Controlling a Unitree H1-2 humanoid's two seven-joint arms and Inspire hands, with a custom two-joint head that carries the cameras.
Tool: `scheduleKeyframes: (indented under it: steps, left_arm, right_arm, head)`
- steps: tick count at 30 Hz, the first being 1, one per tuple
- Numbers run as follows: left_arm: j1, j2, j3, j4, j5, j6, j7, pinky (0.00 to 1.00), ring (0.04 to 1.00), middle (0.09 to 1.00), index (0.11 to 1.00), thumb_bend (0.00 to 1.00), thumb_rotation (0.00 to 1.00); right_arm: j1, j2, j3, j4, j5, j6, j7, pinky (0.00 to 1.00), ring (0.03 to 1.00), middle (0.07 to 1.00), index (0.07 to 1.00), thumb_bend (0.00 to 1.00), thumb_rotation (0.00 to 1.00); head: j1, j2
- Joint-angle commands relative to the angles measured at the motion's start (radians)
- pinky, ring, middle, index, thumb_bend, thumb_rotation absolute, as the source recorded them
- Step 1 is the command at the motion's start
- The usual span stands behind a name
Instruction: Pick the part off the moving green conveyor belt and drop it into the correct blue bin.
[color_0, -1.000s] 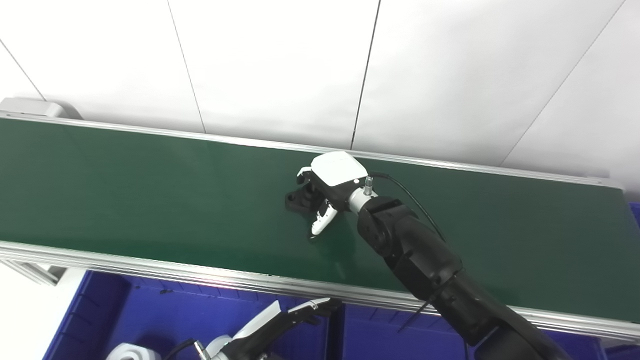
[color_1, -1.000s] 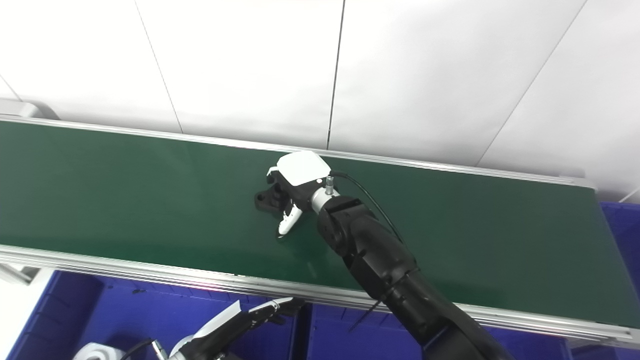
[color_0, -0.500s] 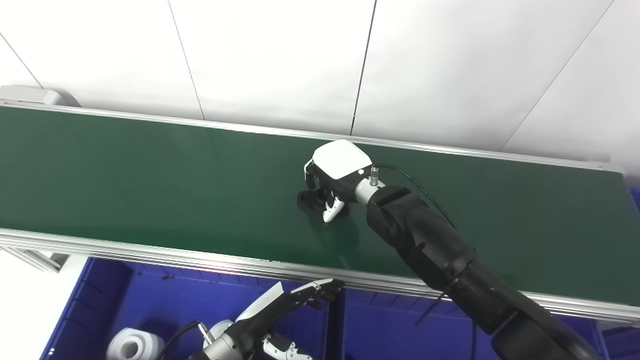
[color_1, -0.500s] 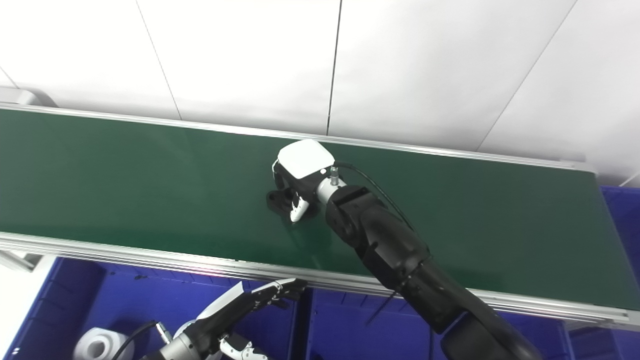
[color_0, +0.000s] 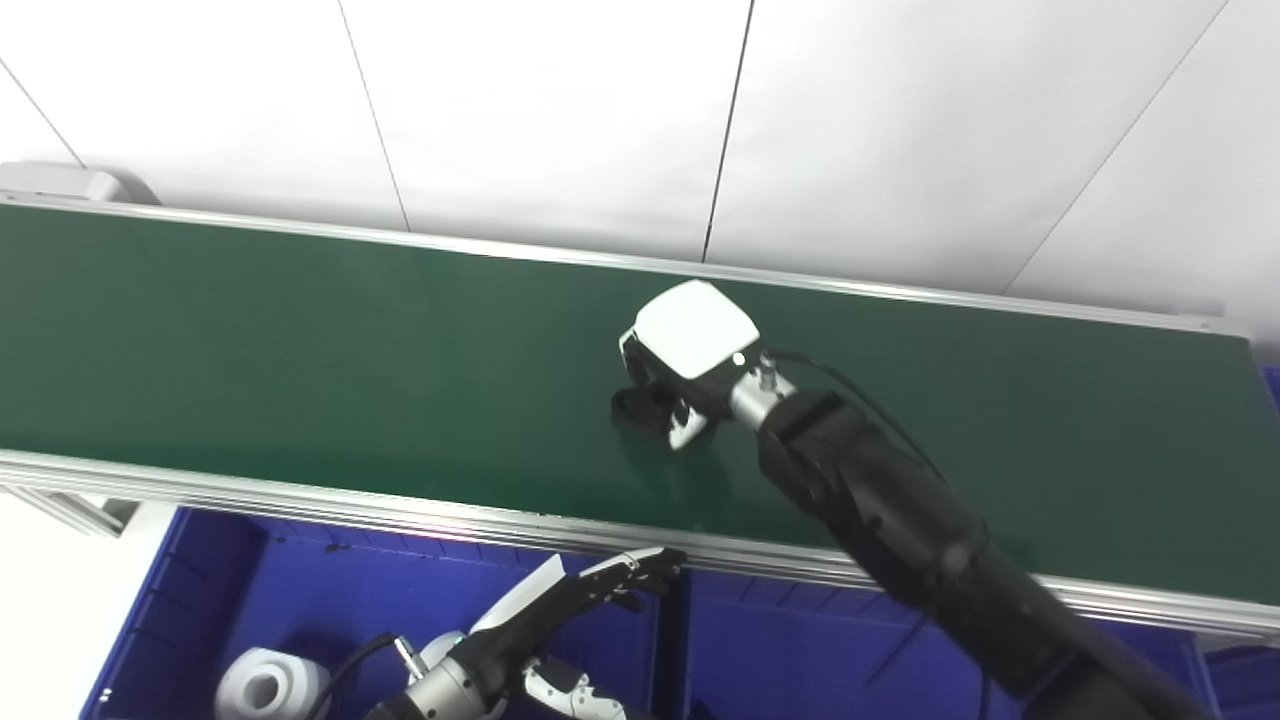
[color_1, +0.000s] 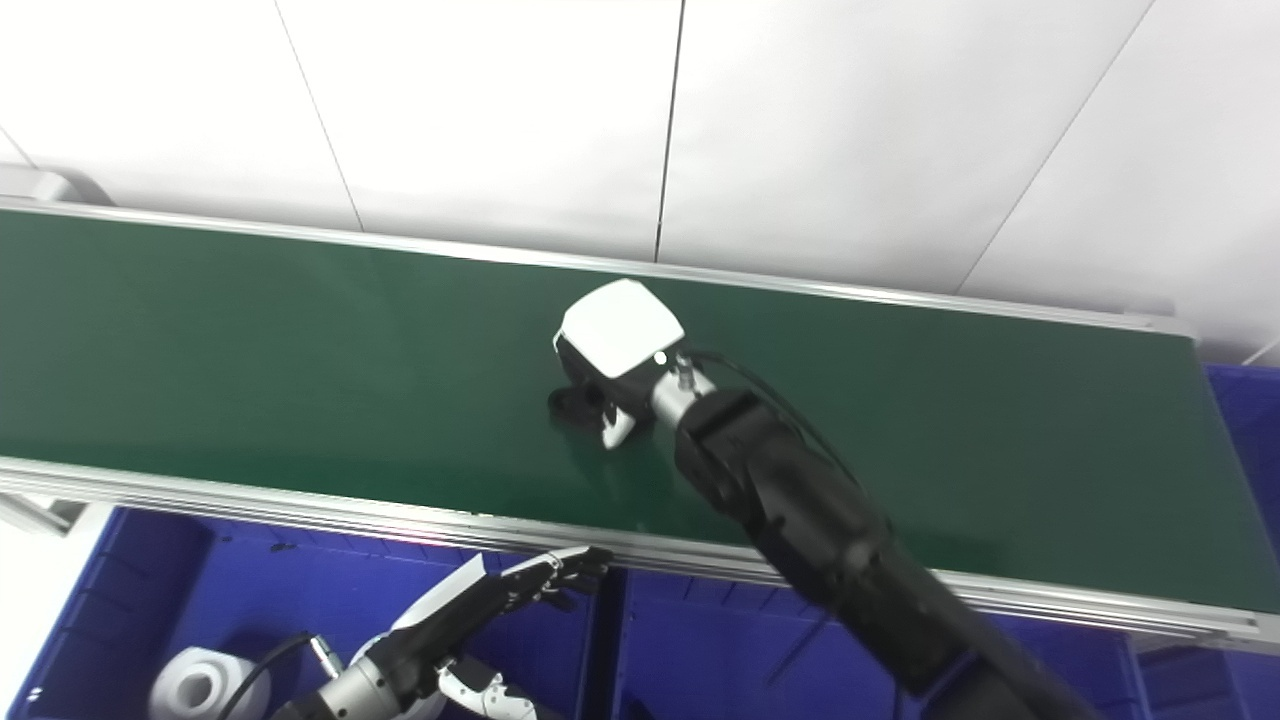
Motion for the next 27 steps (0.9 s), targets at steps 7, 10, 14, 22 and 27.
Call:
scheduleKeyframes:
  steps: [7,10,14,22,27]
  left_arm:
    - [0.018,0.025,0.008,-0.072,-0.041,-0.012,-0.014,0.8,0.864,0.906,0.901,0.9,0.36]
    - [0.023,0.036,0.014,-0.09,-0.047,-0.006,-0.021,0.81,0.867,0.903,0.901,0.9,0.36]
    - [0.032,0.05,0.029,-0.128,-0.053,0.008,-0.028,0.82,0.868,0.9,0.897,0.9,0.37]
    - [0.038,0.067,0.055,-0.154,-0.093,0.029,-0.043,0.81,0.872,0.902,0.889,0.9,0.36]
    - [0.039,0.08,0.067,-0.167,-0.106,0.038,-0.054,0.81,0.877,0.904,0.888,0.9,0.36]
  right_arm:
    - [0.178,0.053,-0.229,-0.428,0.03,0.104,0.002,0.22,0.278,0.399,0.495,0.52,0.0]
    - [0.269,0.076,-0.288,-0.539,0.045,0.144,0.022,0.23,0.263,0.389,0.496,0.52,0.0]
    - [0.403,0.098,-0.35,-0.676,0.058,0.184,0.063,0.17,0.23,0.407,0.489,0.52,0.0]
    - [0.692,0.113,-0.421,-0.804,0.129,0.133,0.006,0.13,0.182,0.394,0.49,0.51,0.0]
    - [0.817,0.091,-0.432,-0.772,0.151,0.111,-0.033,0.11,0.172,0.43,0.483,0.52,0.0]
  head:
    - [-0.042,0.031]
    - [-0.054,0.045]
    - [-0.074,0.073]
    - [-0.119,0.11]
    - [-0.153,0.118]
